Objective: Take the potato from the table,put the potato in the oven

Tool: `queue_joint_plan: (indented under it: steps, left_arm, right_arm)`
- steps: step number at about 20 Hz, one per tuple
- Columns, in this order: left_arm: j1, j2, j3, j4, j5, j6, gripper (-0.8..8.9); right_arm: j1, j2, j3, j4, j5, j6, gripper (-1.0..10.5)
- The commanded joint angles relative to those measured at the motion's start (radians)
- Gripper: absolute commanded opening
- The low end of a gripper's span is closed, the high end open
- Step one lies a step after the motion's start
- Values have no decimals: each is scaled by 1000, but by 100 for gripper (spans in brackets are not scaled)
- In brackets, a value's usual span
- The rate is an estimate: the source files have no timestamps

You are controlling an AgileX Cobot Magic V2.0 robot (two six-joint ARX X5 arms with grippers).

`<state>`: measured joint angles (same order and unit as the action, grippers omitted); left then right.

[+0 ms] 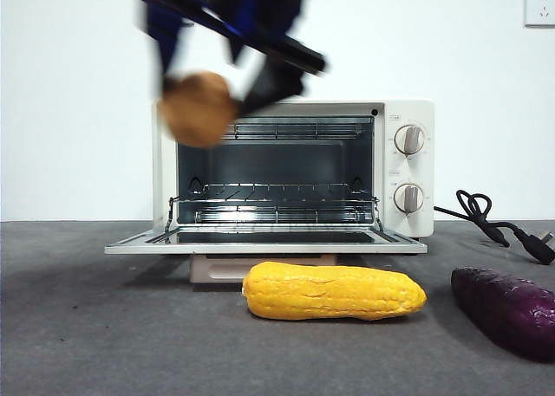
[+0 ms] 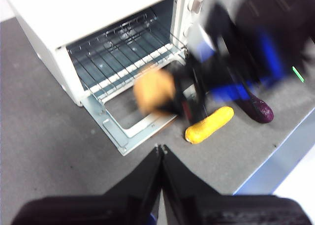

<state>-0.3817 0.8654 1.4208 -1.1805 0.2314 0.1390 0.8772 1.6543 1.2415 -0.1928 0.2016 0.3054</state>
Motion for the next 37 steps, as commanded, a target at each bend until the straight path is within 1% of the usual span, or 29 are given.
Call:
queue_joint_plan:
  steps: [1, 3, 5, 9, 14, 17, 21, 22, 23, 26, 27, 28, 37]
  left_arm:
    - [1, -4, -6, -8, 7, 14, -8]
    - [1, -4, -6, -10, 7, 14, -8]
    - [1, -3, -6, -10, 7, 14, -8]
    - [1, -3, -6, -10, 7, 13, -8]
    - [1, -3, -6, -18, 8, 12, -8]
    - [1, -3, -6, -28, 8, 12, -8]
    - [1, -3, -6, -33, 8, 12, -8]
    - [1, -3, -6, -34, 8, 12, -8]
    - [1, -3, -6, -34, 8, 12, -8]
    - [1, -3, -6, -34, 8, 12, -8]
    - [1, -3, -6, -35, 8, 12, -8]
    - [1, -3, -6, -36, 8, 12, -8]
    - [1, -3, -6, -43, 8, 13, -8]
  right_arm:
    - [-95, 31, -7, 37, 6, 0, -12]
    - [-158, 42, -7, 82, 2, 35, -12]
    - [-210, 52, -7, 111, -19, 58, -12]
    - [-274, 90, -7, 121, -19, 89, -12]
    - [-306, 148, -7, 174, -16, 121, -12]
    - [-309, 175, -7, 216, -12, 147, -12]
    - [-320, 203, -7, 230, -9, 159, -11]
    - [-321, 212, -7, 229, -9, 158, 21]
    - [-326, 213, -7, 224, -10, 158, 85]
    - [-327, 213, -7, 228, -16, 158, 420]
    - [-328, 213, -7, 229, -16, 158, 497]
    - [-328, 213, -7, 228, -16, 159, 539]
    - [-328, 207, -7, 237, -19, 162, 542]
